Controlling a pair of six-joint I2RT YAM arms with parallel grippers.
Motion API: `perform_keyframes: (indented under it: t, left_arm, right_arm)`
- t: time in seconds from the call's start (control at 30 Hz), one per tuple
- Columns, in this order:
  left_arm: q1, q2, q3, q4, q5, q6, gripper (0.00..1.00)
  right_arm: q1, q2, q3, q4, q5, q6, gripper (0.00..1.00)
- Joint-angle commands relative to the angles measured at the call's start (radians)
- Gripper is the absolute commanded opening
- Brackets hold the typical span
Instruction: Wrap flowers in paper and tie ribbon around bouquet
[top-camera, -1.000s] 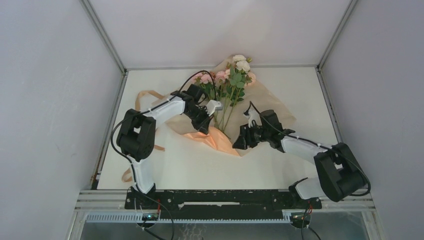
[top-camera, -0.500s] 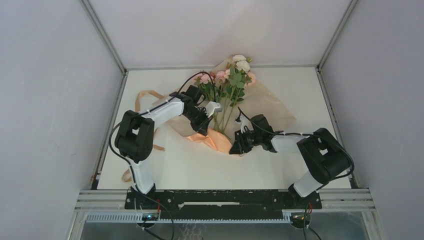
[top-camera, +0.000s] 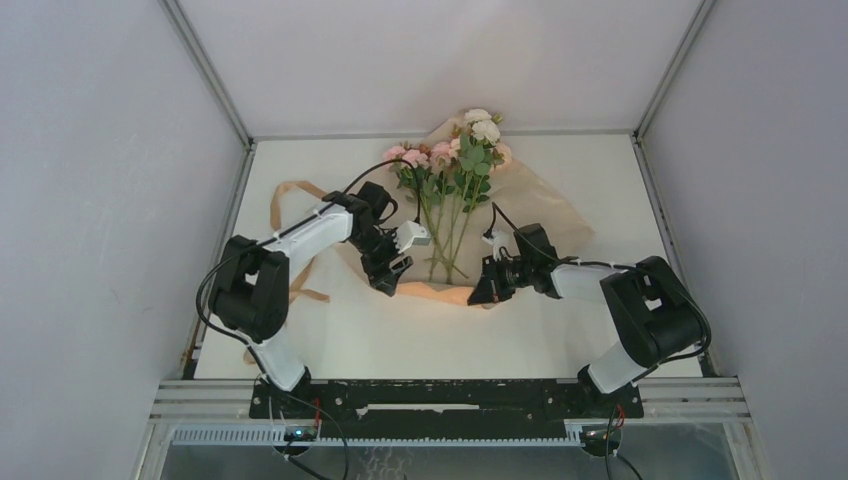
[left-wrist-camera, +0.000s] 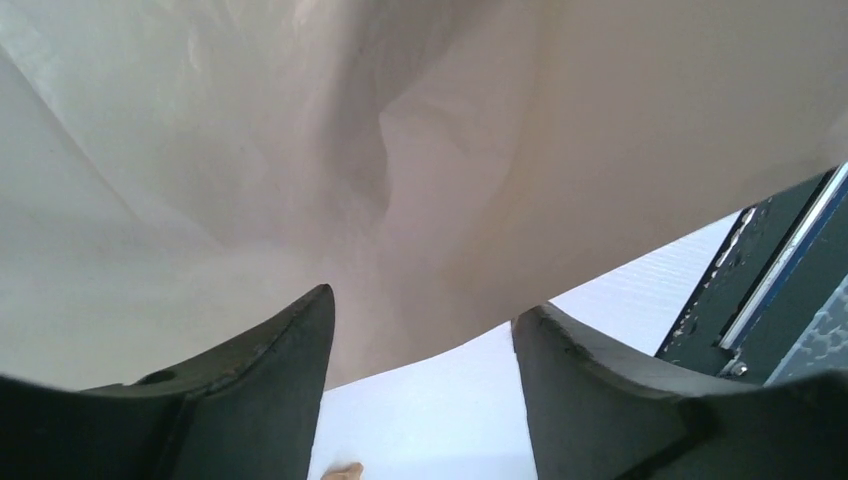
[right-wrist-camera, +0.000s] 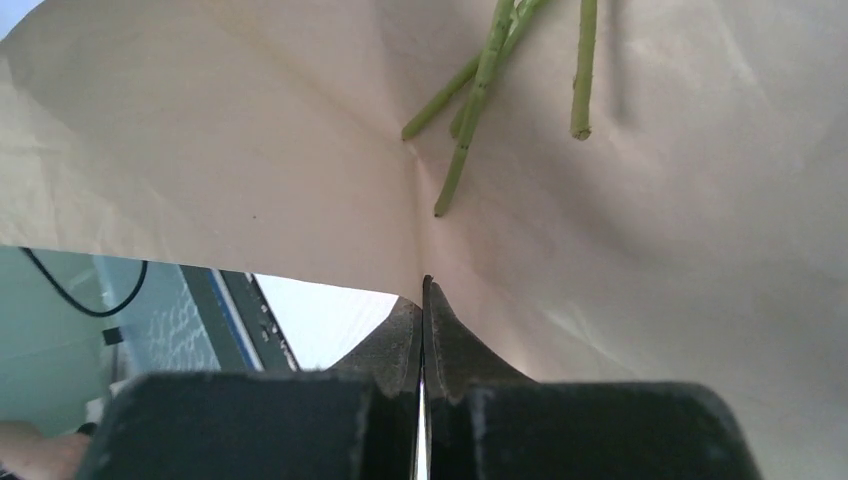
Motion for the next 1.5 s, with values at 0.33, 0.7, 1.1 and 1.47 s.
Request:
perform_keyframes:
  t: [0.33, 0.7, 1.1, 1.47]
  left_arm:
    - [-0.023, -0.041, -0.095, -0.029, 0.091, 0.005, 0.00]
    - [-0.080, -0.181, -0.124, -0.079, 0.139, 0.004, 0.59]
    - [-0.124, -0.114, -0.069, 0.232, 0.224, -0.211, 0.79]
    - [-0.130, -0.100, -0.082, 0.298, 0.218, -0.253, 0.79]
  right_arm:
    - [0.006, -0.077, 0.096, -0.376, -0.097, -0.039, 0.00]
    - [-0.043, -0.097, 0.131, -0.551, -0.128, 0.002, 0.00]
    - [-0.104, 0.007, 0.184, -0.533, -0.124, -0.024, 0.00]
    - [-0.128, 0.016, 0.189, -0.531, -0.128, -0.031, 0.00]
